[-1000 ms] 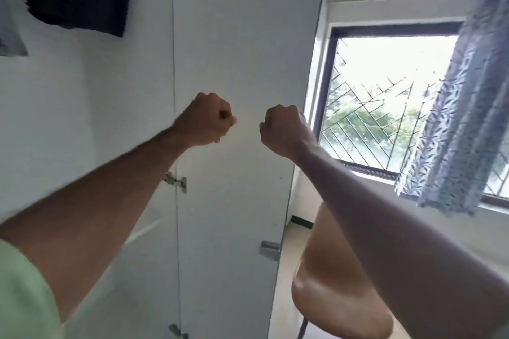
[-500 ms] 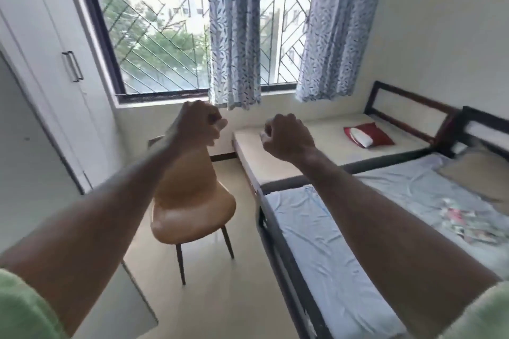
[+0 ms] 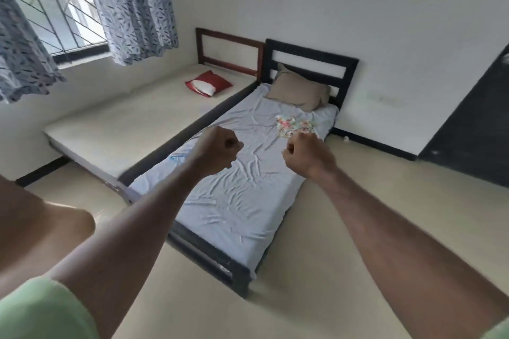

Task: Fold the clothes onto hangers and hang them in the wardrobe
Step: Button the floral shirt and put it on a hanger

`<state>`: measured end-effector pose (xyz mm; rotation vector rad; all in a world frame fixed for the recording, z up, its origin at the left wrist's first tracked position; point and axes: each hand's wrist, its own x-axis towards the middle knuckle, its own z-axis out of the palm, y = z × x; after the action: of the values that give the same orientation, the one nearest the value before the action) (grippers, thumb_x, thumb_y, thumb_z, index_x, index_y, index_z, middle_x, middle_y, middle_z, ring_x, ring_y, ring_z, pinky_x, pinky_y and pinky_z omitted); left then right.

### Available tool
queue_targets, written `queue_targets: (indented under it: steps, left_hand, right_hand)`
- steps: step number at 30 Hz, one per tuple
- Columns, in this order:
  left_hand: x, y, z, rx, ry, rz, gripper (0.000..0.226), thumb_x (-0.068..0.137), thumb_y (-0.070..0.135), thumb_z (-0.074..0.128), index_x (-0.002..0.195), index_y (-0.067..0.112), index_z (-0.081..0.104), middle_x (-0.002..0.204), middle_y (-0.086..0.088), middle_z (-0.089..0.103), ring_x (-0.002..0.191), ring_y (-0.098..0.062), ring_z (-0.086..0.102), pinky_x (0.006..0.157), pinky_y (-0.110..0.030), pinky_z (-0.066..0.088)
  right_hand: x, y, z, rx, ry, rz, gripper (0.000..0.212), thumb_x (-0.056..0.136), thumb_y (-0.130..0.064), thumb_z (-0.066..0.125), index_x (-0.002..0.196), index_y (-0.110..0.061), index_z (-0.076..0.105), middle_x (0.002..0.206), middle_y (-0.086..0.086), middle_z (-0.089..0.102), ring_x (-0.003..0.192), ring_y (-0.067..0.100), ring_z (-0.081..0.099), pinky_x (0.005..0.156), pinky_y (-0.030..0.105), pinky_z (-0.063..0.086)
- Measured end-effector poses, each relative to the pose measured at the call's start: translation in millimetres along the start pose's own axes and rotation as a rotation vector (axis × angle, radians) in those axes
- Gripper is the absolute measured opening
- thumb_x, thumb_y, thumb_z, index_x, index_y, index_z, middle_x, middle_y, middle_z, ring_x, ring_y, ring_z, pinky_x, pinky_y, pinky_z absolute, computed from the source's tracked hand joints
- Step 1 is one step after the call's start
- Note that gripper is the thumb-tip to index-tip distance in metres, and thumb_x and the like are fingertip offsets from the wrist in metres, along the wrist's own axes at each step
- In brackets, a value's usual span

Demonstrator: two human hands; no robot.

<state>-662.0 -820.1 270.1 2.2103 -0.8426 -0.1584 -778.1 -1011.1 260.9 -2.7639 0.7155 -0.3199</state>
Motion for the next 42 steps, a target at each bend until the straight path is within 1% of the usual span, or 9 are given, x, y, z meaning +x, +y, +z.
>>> queue_targets:
  steps: [4,9,11,14,16,22,30,34,42]
  left_hand:
    - [46,40,72,0.007,-0.085,0.102,0.032,0.094,0.012,0.065,0.062,0.012,0.062,0.059,-0.009,0.069,0.046,-0.015,0.067,0.047,-0.025,0.049]
    - [118,92,154,0.002,-0.113,0.13,0.028,0.095,0.016,0.064,0.067,0.011,0.065,0.062,-0.006,0.069,0.046,-0.01,0.066,0.054,-0.033,0.057]
    - [143,108,180,0.032,-0.093,0.137,0.026,0.094,0.018,0.065,0.071,0.007,0.068,0.061,-0.005,0.068,0.051,-0.017,0.067,0.056,-0.036,0.058]
    - [179,126,220,0.082,-0.074,0.112,0.029,0.093,0.022,0.066,0.068,0.008,0.065,0.06,0.0,0.06,0.063,-0.023,0.061,0.056,-0.031,0.044]
    - [200,132,239,0.099,-0.079,0.091,0.032,0.094,0.023,0.066,0.065,0.01,0.062,0.059,-0.001,0.057,0.063,-0.023,0.057,0.055,-0.029,0.039]
    - [285,141,278,0.042,-0.073,0.029,0.021,0.092,0.018,0.067,0.075,0.005,0.067,0.063,-0.003,0.062,0.062,-0.026,0.063,0.06,-0.042,0.057]
    - [451,85,346,0.018,-0.087,-0.043,0.016,0.091,0.015,0.068,0.078,0.006,0.069,0.063,0.002,0.062,0.059,-0.019,0.06,0.06,-0.039,0.054]
    - [559,44,396,-0.022,-0.085,-0.115,0.013,0.093,0.017,0.064,0.083,0.012,0.071,0.073,0.0,0.068,0.072,-0.012,0.057,0.065,-0.029,0.044]
    - [708,-44,484,-0.117,-0.175,-0.307,0.01,0.094,0.025,0.064,0.084,0.027,0.066,0.08,0.003,0.069,0.065,-0.019,0.064,0.062,-0.038,0.055]
  right_hand:
    - [17,82,-8,-0.01,0.043,0.103,0.018,0.089,-0.033,0.057,0.081,-0.019,0.066,0.082,0.005,0.064,0.078,0.03,0.064,0.066,0.034,0.052]
    - [64,176,-18,0.0,0.071,0.14,0.019,0.089,-0.027,0.057,0.071,-0.02,0.057,0.077,0.003,0.061,0.074,0.029,0.061,0.065,0.033,0.047]
    - [82,210,-23,0.002,0.08,0.153,0.019,0.09,-0.026,0.059,0.072,-0.019,0.058,0.078,0.003,0.062,0.074,0.028,0.06,0.071,0.035,0.049]
    - [112,261,-26,-0.011,0.041,0.151,0.021,0.09,-0.029,0.062,0.072,-0.02,0.058,0.077,0.004,0.063,0.074,0.027,0.057,0.091,0.046,0.053]
    - [132,287,-27,-0.011,0.022,0.153,0.021,0.09,-0.031,0.064,0.072,-0.021,0.059,0.076,0.005,0.063,0.077,0.029,0.059,0.095,0.049,0.054]
    - [221,344,-12,0.042,-0.013,0.128,0.013,0.092,-0.024,0.06,0.091,-0.016,0.07,0.087,0.008,0.069,0.084,0.033,0.065,0.07,0.034,0.049]
    - [382,398,52,0.09,-0.053,0.108,0.012,0.094,-0.022,0.058,0.098,-0.017,0.067,0.093,0.007,0.071,0.085,0.032,0.064,0.066,0.031,0.042]
    - [475,430,104,0.103,-0.087,0.177,0.009,0.094,-0.025,0.059,0.097,-0.02,0.065,0.091,0.005,0.072,0.08,0.03,0.063,0.065,0.031,0.042]
    - [617,480,203,0.129,-0.241,0.258,0.007,0.095,-0.025,0.058,0.096,-0.02,0.064,0.092,0.005,0.071,0.084,0.033,0.065,0.065,0.031,0.042]
